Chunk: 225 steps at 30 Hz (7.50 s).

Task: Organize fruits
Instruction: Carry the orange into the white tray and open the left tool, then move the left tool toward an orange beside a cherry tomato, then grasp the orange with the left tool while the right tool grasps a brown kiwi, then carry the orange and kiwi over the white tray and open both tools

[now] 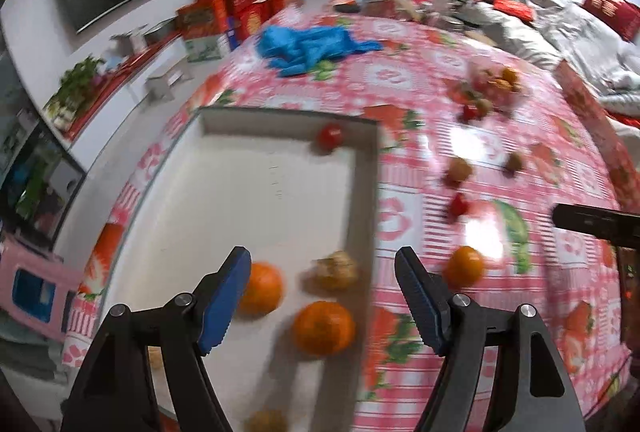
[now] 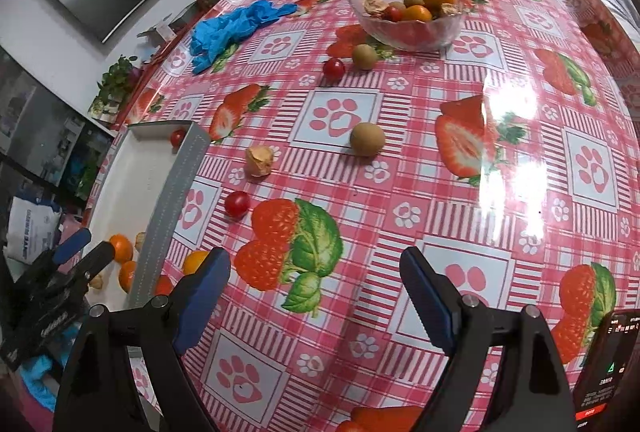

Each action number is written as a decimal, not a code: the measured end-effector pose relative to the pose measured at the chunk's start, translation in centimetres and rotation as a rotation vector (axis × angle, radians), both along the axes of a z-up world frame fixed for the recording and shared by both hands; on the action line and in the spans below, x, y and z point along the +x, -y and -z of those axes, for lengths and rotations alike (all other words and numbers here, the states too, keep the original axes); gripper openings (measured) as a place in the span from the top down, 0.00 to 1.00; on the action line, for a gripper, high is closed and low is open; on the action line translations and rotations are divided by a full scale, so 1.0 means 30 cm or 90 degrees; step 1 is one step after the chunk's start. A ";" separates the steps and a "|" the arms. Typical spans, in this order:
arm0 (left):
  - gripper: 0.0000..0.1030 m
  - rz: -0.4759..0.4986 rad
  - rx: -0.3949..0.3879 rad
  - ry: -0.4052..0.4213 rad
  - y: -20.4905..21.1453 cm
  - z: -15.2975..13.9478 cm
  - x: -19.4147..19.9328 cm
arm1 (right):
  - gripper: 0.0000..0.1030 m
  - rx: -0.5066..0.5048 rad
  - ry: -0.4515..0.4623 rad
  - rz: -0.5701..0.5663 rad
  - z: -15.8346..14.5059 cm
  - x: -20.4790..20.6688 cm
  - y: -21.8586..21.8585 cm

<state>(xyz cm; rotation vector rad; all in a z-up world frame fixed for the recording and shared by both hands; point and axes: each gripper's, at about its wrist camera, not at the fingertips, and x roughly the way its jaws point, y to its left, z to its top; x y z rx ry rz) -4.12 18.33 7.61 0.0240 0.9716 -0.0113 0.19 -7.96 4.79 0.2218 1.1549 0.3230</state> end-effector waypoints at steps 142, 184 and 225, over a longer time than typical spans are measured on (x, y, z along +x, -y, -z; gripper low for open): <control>0.27 0.052 -0.011 -0.076 0.365 0.218 0.089 | 0.07 -0.150 0.079 0.039 0.116 0.111 0.029; 0.64 0.053 -0.080 -0.022 0.217 0.001 -0.065 | 0.71 -0.019 0.122 -0.044 -0.059 -0.060 -0.028; 0.26 -0.153 -0.004 -0.031 -0.311 0.106 -0.054 | 0.52 -0.082 0.047 -0.304 0.007 0.023 -0.766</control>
